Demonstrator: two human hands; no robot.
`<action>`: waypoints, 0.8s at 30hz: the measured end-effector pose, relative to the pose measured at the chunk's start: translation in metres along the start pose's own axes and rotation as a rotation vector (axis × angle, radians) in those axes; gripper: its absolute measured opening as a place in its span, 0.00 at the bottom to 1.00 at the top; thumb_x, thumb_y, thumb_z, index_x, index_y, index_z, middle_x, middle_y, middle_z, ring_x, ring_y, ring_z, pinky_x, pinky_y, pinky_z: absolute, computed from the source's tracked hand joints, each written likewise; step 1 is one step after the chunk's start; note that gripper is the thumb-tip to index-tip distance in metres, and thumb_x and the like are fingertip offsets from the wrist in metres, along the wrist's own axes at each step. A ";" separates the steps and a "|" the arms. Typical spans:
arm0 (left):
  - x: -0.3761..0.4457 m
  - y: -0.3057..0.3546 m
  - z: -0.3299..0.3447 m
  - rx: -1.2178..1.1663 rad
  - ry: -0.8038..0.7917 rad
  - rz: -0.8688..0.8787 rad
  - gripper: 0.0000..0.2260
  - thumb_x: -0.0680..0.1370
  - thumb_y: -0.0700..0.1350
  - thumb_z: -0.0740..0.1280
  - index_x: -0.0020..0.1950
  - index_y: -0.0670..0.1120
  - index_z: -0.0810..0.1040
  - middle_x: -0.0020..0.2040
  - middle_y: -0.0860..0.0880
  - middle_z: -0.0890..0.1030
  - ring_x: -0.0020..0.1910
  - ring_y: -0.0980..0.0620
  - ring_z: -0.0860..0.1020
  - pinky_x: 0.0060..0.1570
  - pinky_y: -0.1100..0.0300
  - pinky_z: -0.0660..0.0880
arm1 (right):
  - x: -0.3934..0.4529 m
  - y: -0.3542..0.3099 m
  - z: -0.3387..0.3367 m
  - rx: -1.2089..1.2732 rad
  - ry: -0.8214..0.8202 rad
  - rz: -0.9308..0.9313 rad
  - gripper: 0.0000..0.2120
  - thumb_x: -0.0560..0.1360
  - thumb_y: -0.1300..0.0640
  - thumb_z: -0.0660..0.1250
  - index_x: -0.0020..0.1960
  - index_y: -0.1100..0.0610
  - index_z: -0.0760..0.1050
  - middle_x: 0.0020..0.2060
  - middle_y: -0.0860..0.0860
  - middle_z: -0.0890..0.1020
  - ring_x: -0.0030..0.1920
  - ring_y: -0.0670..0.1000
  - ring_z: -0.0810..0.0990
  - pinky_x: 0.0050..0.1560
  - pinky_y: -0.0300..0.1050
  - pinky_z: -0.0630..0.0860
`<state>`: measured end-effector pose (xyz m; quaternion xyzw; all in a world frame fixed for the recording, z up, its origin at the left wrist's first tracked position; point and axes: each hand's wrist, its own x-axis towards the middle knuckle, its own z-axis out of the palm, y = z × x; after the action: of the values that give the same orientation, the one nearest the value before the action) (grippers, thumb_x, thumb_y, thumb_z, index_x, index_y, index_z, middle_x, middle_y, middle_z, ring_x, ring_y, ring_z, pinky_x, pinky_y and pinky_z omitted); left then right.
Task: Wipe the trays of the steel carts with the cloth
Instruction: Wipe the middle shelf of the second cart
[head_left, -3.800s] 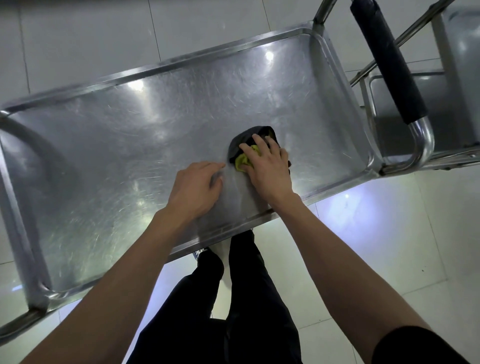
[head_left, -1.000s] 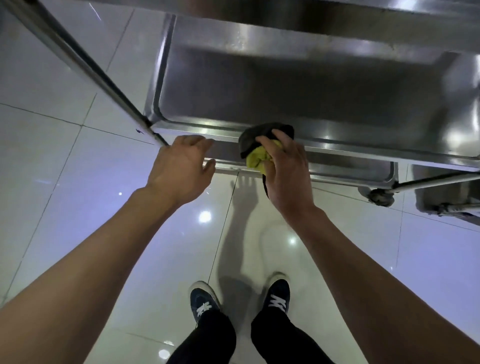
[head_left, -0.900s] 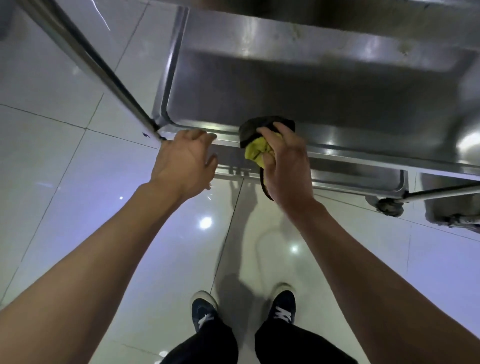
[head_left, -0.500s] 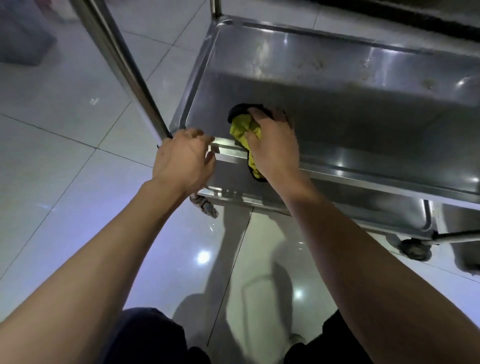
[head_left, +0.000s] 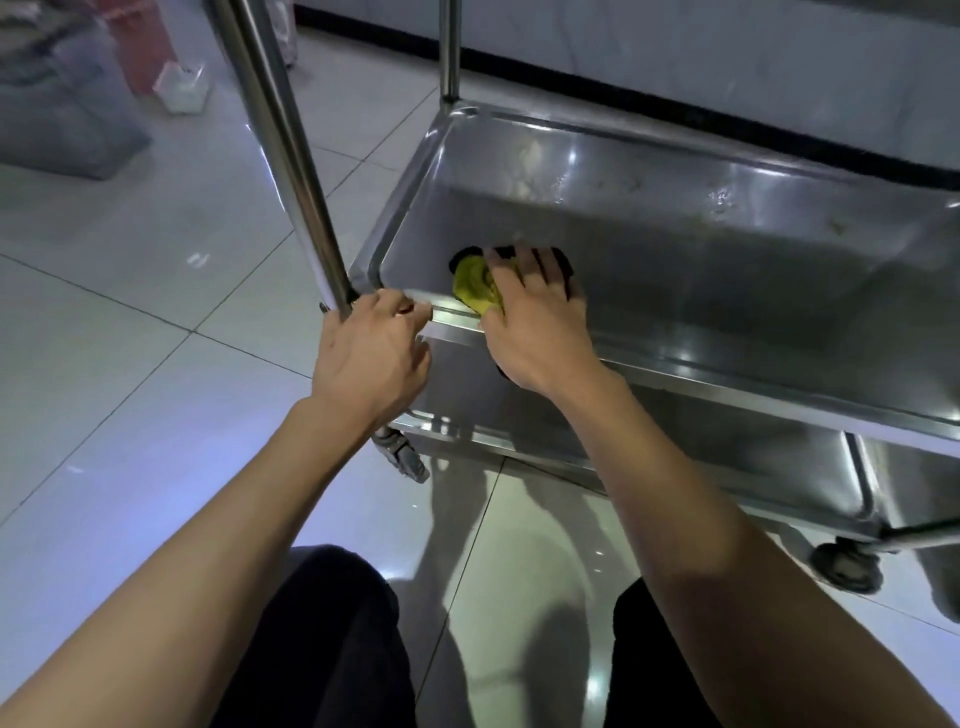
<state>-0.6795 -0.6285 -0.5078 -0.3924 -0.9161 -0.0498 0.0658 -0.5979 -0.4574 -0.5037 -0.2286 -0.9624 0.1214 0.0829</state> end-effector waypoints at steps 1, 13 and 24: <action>0.000 0.000 -0.001 0.005 -0.001 -0.001 0.16 0.80 0.52 0.61 0.66 0.51 0.76 0.63 0.50 0.75 0.65 0.46 0.71 0.54 0.49 0.67 | -0.003 0.002 -0.001 -0.020 -0.005 -0.025 0.30 0.79 0.51 0.54 0.80 0.46 0.51 0.81 0.52 0.50 0.80 0.57 0.45 0.77 0.66 0.46; -0.017 -0.010 0.009 0.070 0.079 -0.016 0.20 0.78 0.49 0.65 0.70 0.53 0.73 0.65 0.42 0.74 0.64 0.43 0.72 0.56 0.45 0.64 | 0.008 0.001 0.013 -0.027 -0.053 -0.060 0.30 0.79 0.58 0.60 0.78 0.46 0.55 0.80 0.53 0.54 0.79 0.59 0.49 0.74 0.66 0.56; -0.017 -0.028 0.009 -0.016 0.071 0.002 0.17 0.79 0.49 0.59 0.67 0.50 0.75 0.68 0.54 0.73 0.60 0.50 0.75 0.47 0.55 0.62 | 0.051 -0.074 0.030 0.140 -0.153 -0.212 0.24 0.80 0.55 0.56 0.75 0.46 0.65 0.79 0.48 0.59 0.80 0.55 0.49 0.76 0.63 0.57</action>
<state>-0.6889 -0.6583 -0.5201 -0.3918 -0.9123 -0.0708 0.0952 -0.6799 -0.5038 -0.5071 -0.1092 -0.9738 0.1959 0.0373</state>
